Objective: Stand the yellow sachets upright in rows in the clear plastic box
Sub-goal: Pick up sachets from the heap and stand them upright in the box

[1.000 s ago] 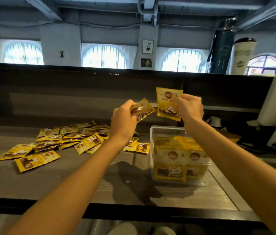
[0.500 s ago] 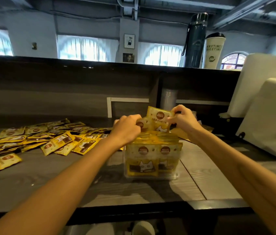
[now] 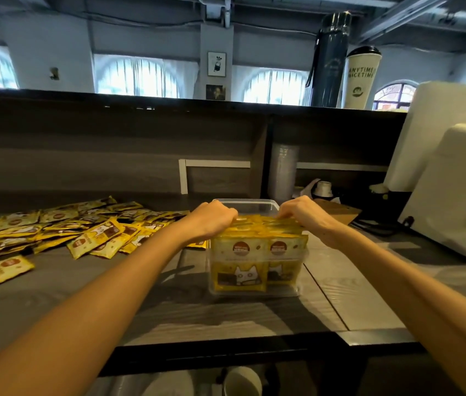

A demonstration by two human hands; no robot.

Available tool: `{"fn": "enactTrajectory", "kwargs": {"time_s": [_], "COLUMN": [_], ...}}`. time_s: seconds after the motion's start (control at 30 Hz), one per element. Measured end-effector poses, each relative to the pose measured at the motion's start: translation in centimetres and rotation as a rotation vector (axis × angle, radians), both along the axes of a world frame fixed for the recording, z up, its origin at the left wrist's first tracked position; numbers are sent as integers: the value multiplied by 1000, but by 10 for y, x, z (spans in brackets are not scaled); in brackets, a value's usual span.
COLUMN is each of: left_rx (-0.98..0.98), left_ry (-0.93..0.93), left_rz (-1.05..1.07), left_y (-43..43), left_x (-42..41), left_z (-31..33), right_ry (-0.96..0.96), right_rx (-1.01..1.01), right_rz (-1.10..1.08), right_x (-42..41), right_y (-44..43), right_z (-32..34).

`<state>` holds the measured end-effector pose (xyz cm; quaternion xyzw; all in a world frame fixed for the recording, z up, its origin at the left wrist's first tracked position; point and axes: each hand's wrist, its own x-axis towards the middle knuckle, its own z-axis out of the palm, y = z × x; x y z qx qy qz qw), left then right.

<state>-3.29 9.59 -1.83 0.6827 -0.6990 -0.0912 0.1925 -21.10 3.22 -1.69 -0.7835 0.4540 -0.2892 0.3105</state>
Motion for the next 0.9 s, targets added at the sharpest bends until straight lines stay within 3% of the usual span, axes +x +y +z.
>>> {"fn": "enactTrajectory", "kwargs": {"time_s": [0.23,0.63,0.9], "left_rx": [-86,-63,-169], "left_ry": [-1,205,407], "left_rz": [9,-75,-8], "left_y": [2,3,9], "left_x": [1,5,7], "left_z": [-2,-4,-2], "right_ry": [38,-13,13], "right_rx": [29,-2,-45], "right_rz": [32,37,-39], "right_x": [1,2,7], "right_y": [5,9,11], "right_z": [2,0,6]}}
